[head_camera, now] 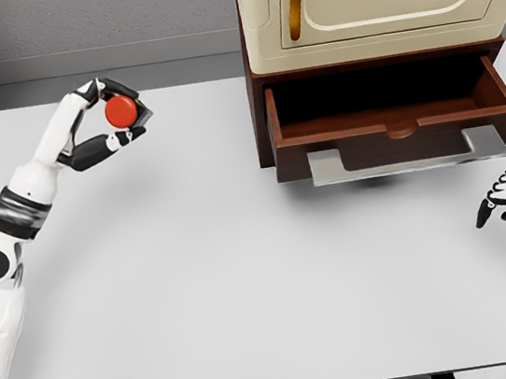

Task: Put the switch into the drawer with left arm, and close the drawer with right arm

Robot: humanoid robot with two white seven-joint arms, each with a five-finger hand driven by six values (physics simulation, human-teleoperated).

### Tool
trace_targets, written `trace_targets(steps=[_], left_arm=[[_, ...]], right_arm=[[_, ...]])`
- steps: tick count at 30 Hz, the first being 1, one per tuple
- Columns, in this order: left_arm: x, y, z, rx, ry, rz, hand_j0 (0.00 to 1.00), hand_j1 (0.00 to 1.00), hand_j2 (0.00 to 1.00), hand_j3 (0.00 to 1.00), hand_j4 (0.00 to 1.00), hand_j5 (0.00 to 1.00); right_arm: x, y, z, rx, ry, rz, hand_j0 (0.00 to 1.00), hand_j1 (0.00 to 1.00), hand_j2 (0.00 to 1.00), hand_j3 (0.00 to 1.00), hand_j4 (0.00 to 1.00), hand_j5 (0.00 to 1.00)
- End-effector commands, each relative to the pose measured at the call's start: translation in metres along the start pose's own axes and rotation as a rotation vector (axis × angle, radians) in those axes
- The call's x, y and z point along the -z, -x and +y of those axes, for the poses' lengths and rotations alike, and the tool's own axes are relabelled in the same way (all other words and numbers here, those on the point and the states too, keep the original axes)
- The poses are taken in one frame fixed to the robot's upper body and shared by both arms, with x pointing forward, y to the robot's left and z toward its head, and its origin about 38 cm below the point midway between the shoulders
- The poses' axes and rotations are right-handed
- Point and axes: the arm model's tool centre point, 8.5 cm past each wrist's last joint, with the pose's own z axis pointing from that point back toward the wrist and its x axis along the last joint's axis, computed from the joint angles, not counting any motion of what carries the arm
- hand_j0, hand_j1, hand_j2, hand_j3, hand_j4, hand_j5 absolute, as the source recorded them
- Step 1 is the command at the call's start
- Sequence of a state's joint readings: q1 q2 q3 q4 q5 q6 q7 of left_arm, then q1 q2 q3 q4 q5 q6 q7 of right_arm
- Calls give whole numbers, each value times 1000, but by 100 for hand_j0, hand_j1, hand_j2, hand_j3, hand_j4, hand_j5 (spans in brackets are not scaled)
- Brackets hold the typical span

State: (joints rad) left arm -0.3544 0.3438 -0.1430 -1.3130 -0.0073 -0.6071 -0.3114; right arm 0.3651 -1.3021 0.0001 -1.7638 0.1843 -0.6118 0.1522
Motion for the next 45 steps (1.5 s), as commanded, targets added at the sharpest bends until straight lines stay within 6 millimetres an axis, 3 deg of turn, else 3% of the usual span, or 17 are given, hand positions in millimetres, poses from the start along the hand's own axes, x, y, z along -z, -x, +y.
trace_targets(steps=[1, 9, 16, 22, 28, 32, 45], left_arm=[[5, -12, 4, 21, -3, -40, 35, 35, 35, 35, 35, 35], [9, -37, -3, 75, 28, -103, 35, 35, 35, 35, 35, 35], [22, -73, -4, 172, 65, -200, 35, 35, 35, 35, 35, 35], [29, -82, -16, 318, 138, -203, 35, 35, 35, 35, 35, 35], [42, -97, -15, 451, 179, -232, 35, 35, 35, 35, 35, 35], [60, -115, -29, 509, 225, -295, 35, 35, 35, 35, 35, 35], [96, -141, -71, 614, 238, -356, 35, 35, 35, 35, 35, 35]], right_arm=[[0, 0, -1, 4, 3, 0, 51, 51, 51, 51, 51, 51], [0, 1, -1, 3, 3, 2, 51, 51, 51, 51, 51, 51], [0, 0, -1, 6, 3, 1, 51, 51, 51, 51, 51, 51], [0, 0, -1, 5, 4, 0, 51, 51, 51, 51, 51, 51], [0, 0, 0, 6, 3, 0, 51, 51, 51, 51, 51, 51], [0, 0, 0, 7, 2, 1, 51, 51, 51, 51, 51, 51], [0, 1, 0, 9, 4, 3, 51, 51, 51, 51, 51, 51]])
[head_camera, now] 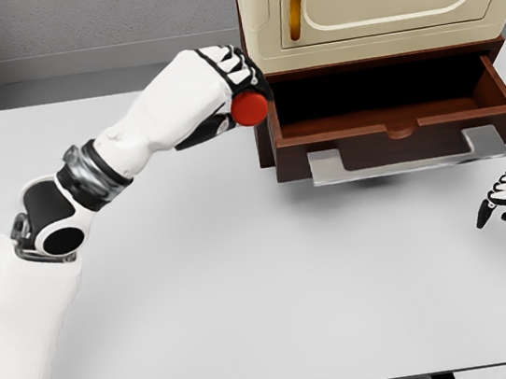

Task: Put the switch into the drawer with left arm, and close the drawer with right arm

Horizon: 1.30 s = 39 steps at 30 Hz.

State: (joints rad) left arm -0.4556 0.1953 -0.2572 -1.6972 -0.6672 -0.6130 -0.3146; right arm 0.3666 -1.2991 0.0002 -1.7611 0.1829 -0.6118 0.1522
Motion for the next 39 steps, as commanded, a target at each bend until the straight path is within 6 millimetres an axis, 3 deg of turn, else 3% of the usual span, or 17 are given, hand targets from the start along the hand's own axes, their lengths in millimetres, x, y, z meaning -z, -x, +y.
trace_targets(steps=[1, 9, 16, 23, 37, 39], left_arm=[[10, -7, -5, 12, 1, -8, 35, 35, 35, 35, 35, 35], [42, -29, -16, 48, 35, -58, 35, 35, 35, 35, 35, 35], [61, -26, -11, 71, 32, -6, 35, 35, 35, 35, 35, 35], [84, -28, -25, 65, 68, 16, 35, 35, 35, 35, 35, 35], [91, -24, -32, 71, 97, 22, 37, 37, 37, 37, 37, 37], [94, -25, -32, 75, 101, 20, 44, 44, 44, 44, 44, 44]], right_arm=[[0, 0, -1, 4, 3, -1, 51, 51, 51, 51, 51, 51], [0, 0, -1, 4, 3, -1, 51, 51, 51, 51, 51, 51], [0, 0, -1, 3, 2, -1, 51, 51, 51, 51, 51, 51], [0, -1, -1, 3, 3, -3, 51, 51, 51, 51, 51, 51], [0, 0, -1, 4, 3, -1, 51, 51, 51, 51, 51, 51], [0, 0, -1, 5, 4, -1, 51, 51, 51, 51, 51, 51]])
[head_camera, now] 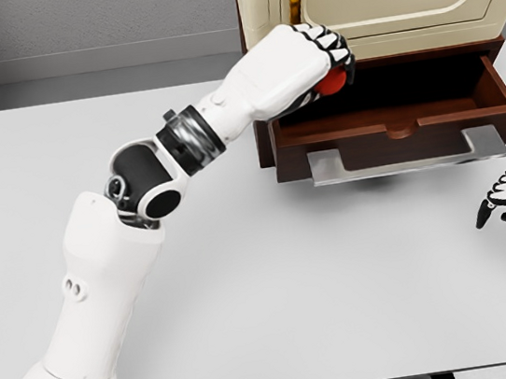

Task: Put the switch into the drawer with left arm, and close the drawer with right arm

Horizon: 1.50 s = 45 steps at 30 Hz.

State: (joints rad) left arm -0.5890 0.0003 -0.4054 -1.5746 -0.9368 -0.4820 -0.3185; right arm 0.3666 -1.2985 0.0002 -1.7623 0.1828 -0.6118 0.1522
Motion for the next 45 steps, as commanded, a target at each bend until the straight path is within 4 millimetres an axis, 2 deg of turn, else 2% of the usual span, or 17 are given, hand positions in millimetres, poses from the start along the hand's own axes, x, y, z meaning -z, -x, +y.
trace_targets(steps=[1, 4, 6, 21, 22, 23, 25, 26, 29, 32, 33, 37, 39, 41, 42, 43, 45], left_arm=[[2, -1, -3, -9, 8, 3, 50, 50, 50, 50, 50, 50], [2, -1, -3, -9, 9, 8, 80, 80, 80, 80, 80, 80], [2, -1, -4, -4, 12, 10, 84, 84, 84, 84, 84, 84], [3, -7, -4, 24, 18, 1, 85, 85, 85, 85, 85, 85], [2, -10, 0, 26, 5, -10, 86, 86, 86, 86, 86, 86], [-1, -21, 18, 56, -44, -39, 92, 92, 92, 92, 92, 92], [-25, -24, 29, 79, -64, -57, 94, 94, 94, 94, 94, 94], [-41, -22, 33, 57, -70, -73, 96, 96, 96, 96, 96, 96], [-70, -8, 48, 47, -117, -149, 99, 99, 99, 99, 99, 99], [-114, 24, 62, -19, -151, -79, 99, 99, 99, 99, 99, 99], [-138, 39, 72, -40, -180, -33, 99, 99, 99, 99, 99, 99], [-215, 69, 84, -125, -287, 133, 100, 100, 100, 100, 100, 100], [-249, 79, 78, -138, -288, 227, 100, 100, 100, 100, 100, 100], [-278, 96, 59, -171, -258, 337, 100, 100, 100, 100, 100, 100], [-295, 100, 31, -223, -140, 387, 100, 100, 100, 100, 100, 100], [-312, 100, 13, -263, -29, 420, 100, 100, 100, 100, 100, 100], [-335, 110, -17, -339, 24, 497, 100, 100, 100, 100, 100, 100]], right_arm=[[0, 0, -1, 5, 4, 0, 51, 51, 51, 51, 51, 51], [0, 0, 0, 5, 4, 2, 51, 51, 51, 51, 51, 51], [0, 0, 0, 6, 5, 0, 51, 51, 51, 51, 51, 51], [-1, 1, 0, 8, 5, 4, 51, 51, 51, 51, 51, 51], [-1, 1, 0, 8, 5, 4, 51, 51, 51, 51, 51, 51], [-1, 1, 0, 9, 6, 4, 51, 51, 51, 51, 51, 51], [0, 1, 0, 15, 12, 2, 51, 51, 51, 51, 51, 51], [0, 0, 0, 17, 16, 0, 51, 51, 51, 51, 51, 51], [2, -1, -4, 22, 42, -6, 51, 51, 51, 51, 51, 51], [4, -1, -6, 27, 65, -9, 51, 51, 51, 51, 51, 51], [5, -1, -7, 26, 73, -10, 51, 51, 51, 51, 51, 51], [6, -2, -9, 31, 93, -13, 51, 51, 51, 51, 51, 51], [7, -1, -11, 28, 106, -12, 51, 51, 51, 51, 51, 51], [7, -1, -11, 29, 107, -12, 51, 51, 51, 51, 51, 51], [7, -1, -12, 31, 113, -13, 51, 51, 51, 51, 51, 51], [8, -2, -11, 34, 120, -16, 51, 51, 51, 51, 51, 51], [10, -2, -15, 27, 143, -19, 51, 51, 51, 51, 51, 51]])
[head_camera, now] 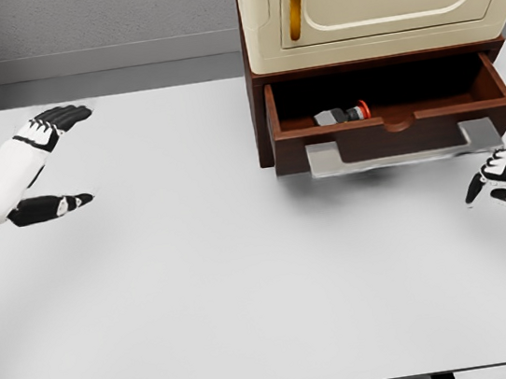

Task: Put the switch into the drawer with left arm, and close the drawer with right arm

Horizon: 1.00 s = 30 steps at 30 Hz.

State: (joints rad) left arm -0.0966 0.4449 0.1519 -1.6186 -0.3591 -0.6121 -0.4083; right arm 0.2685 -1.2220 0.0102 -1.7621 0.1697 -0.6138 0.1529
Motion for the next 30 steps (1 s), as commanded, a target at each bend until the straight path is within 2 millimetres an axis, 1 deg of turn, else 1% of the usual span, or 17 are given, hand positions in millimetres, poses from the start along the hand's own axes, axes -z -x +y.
trace_targets(steps=[1, 2, 3, 4, 6, 9, 11, 14, 15, 16, 20, 22, 24, 25, 28, 30], left_arm=[[-24, 43, -21, -73, 82, 133, 100, 100, 100, 100, 100, 100], [-30, 55, -32, -112, 98, 171, 100, 100, 100, 100, 100, 100], [-37, 63, -33, -121, 108, 196, 100, 100, 100, 100, 100, 100], [-41, 67, -34, -131, 108, 210, 100, 100, 100, 100, 100, 100], [-43, 67, -35, -149, 98, 207, 100, 100, 100, 100, 100, 100], [-47, 66, -39, -159, 103, 212, 100, 100, 100, 100, 100, 100], [-47, 65, -40, -160, 102, 209, 100, 100, 100, 100, 100, 100], [-48, 64, -41, -162, 104, 211, 100, 100, 100, 100, 100, 100], [-48, 64, -41, -162, 104, 211, 100, 100, 100, 100, 100, 100], [-49, 65, -42, -163, 104, 213, 100, 100, 100, 100, 100, 100], [-50, 66, -41, -162, 105, 218, 100, 100, 100, 100, 100, 100], [-50, 66, -42, -163, 106, 219, 100, 100, 100, 100, 100, 100], [-50, 66, -42, -164, 108, 219, 100, 100, 100, 100, 100, 100], [-50, 66, -42, -164, 108, 219, 100, 100, 100, 100, 100, 100], [-50, 66, -42, -165, 106, 219, 100, 100, 100, 100, 100, 100], [-50, 66, -43, -165, 107, 219, 100, 100, 100, 100, 100, 100]], right_arm=[[1, -1, 1, 26, 26, -3, 51, 51, 51, 51, 51, 51], [3, -1, -1, 25, 43, -5, 51, 51, 51, 51, 51, 51], [5, -1, -4, 21, 59, -8, 51, 51, 51, 51, 51, 51], [6, -2, -5, 18, 68, -11, 51, 51, 51, 51, 51, 51], [12, -3, -5, 19, 69, -25, 51, 51, 51, 51, 51, 51], [13, -3, -5, 20, 63, -29, 51, 51, 51, 51, 51, 51], [11, -2, -7, 11, 53, -23, 51, 51, 51, 51, 51, 51], [10, -1, -4, 6, 36, -17, 51, 51, 51, 51, 51, 51], [6, 2, -9, -18, 5, -8, 51, 51, 51, 51, 51, 51], [4, 3, -9, -23, -11, -5, 51, 51, 51, 51, 51, 51], [-2, 8, -3, -38, -62, 18, 52, 52, 52, 52, 52, 52], [-4, 11, -4, -41, -71, 27, 52, 52, 52, 52, 52, 52], [-4, 10, -3, -41, -72, 24, 52, 52, 52, 52, 52, 52], [-3, 8, -3, -42, -75, 20, 54, 54, 54, 54, 54, 54], [-1, 5, -2, -41, -76, 9, 53, 53, 53, 53, 53, 53], [2, -1, -1, -43, -71, -9, 53, 53, 53, 53, 53, 53]])
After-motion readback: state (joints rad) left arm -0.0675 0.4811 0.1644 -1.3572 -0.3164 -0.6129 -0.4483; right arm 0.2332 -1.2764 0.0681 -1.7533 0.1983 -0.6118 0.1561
